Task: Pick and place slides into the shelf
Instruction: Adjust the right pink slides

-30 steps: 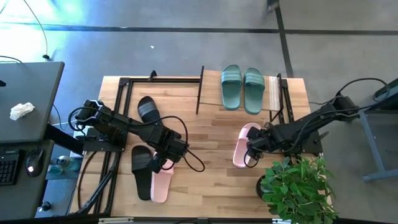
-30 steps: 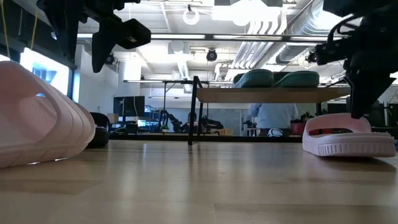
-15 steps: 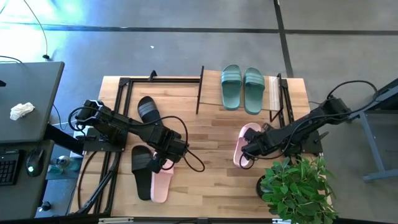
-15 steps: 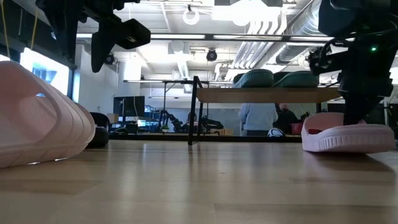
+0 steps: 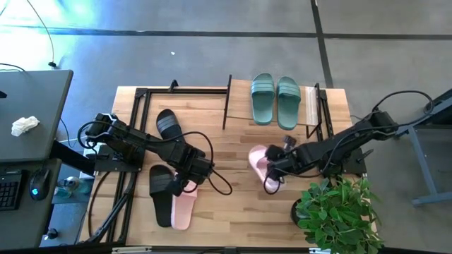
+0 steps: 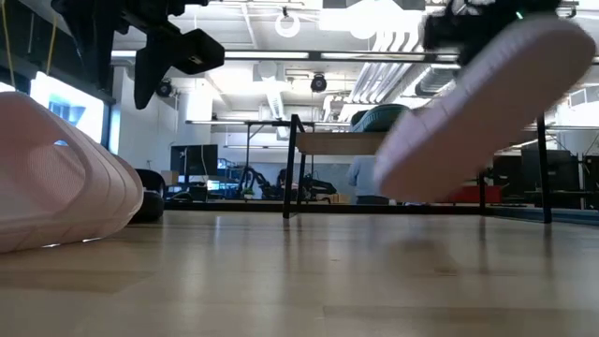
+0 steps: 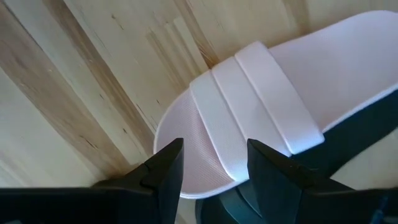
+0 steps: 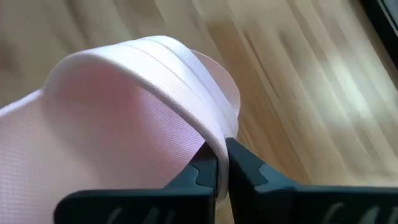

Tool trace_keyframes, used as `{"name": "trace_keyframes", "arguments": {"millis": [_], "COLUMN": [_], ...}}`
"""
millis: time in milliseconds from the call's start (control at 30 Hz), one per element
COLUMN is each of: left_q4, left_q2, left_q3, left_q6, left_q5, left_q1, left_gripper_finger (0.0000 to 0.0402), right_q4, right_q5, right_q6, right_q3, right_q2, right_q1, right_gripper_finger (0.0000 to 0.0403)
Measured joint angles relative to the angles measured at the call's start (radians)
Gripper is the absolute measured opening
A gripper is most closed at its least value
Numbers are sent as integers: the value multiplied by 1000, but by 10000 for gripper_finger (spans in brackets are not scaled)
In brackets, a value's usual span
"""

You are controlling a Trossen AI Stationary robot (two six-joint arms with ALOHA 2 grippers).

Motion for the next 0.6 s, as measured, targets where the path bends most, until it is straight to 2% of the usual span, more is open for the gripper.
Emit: {"name": "trace_keyframes", "arguments": {"millis": [133,233,467,600], "left_q4": [-23,-39,-63,-62], "left_q2": [0,0,0,0], "left_q3": [0,0,0,0], "left_q6": [0,0,0,0], "left_q5": [4,4,11,11], "left_q1": [0,0,0,0], "left_gripper_finger": [160,160,160,160], "right_q4": [128,151,196,191], "right_q5": [4,25,27,76], "right_q6": [-45,-45,-91,-93], "right_q3": [25,37,106,180], "right_q2": [11,51,224,314], "right_q1": [-8,-14,-3,0], "right_gripper_finger": [1,1,0,0]}}
